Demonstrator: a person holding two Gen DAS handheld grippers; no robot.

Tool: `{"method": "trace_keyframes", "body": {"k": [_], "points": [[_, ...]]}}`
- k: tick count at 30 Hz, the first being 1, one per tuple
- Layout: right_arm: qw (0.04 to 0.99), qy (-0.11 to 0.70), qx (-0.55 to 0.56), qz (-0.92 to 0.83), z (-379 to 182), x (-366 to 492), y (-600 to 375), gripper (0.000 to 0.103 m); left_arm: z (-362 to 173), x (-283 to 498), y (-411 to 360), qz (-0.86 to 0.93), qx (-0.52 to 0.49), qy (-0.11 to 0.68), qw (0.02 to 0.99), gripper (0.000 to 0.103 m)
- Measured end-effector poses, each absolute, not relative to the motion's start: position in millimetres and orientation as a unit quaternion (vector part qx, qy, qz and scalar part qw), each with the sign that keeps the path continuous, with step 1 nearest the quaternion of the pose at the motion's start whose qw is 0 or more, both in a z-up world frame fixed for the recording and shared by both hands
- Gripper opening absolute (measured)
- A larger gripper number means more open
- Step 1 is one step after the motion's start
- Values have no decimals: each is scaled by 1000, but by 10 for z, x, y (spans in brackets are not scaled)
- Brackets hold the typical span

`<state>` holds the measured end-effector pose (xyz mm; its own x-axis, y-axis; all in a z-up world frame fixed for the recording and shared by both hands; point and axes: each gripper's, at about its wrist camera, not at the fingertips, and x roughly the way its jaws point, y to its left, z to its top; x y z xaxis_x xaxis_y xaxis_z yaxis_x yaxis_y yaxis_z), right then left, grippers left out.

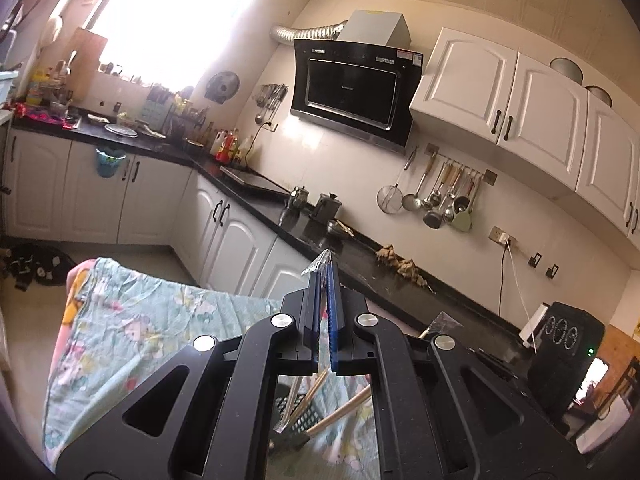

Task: Organize utensils
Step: 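Lift a chopstick in the left gripper while the right gripper lifts another, then lower both held chopsticks into the green caddy and open both grippers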

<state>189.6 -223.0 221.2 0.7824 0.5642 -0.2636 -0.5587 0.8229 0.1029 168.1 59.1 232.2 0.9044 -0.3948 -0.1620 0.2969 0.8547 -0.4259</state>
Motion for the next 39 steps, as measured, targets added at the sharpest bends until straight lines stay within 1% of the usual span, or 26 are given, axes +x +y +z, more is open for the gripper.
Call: {"method": "trace_keyframes", "body": {"k": [6,13,18,32,39], "points": [[951,129,17,281,2279,1989,-2303,6,2274,1885,446,-177,-196,129,956,1],[954,129,19,269,2179,2161,-2340,6,2087,2065,320,-165,-189,142,957,1],[956,134,14,259,2035,2290,-2331,6,1920,2186,269,-163,-193,151,956,1],[953,187,4,237,1432,2591,-2313,6,1410,2401,103,-159,-187,183,952,1],[954,201,-7,225,1261,2624,-2273,6,1239,2470,65,-156,-183,201,950,1]]}}
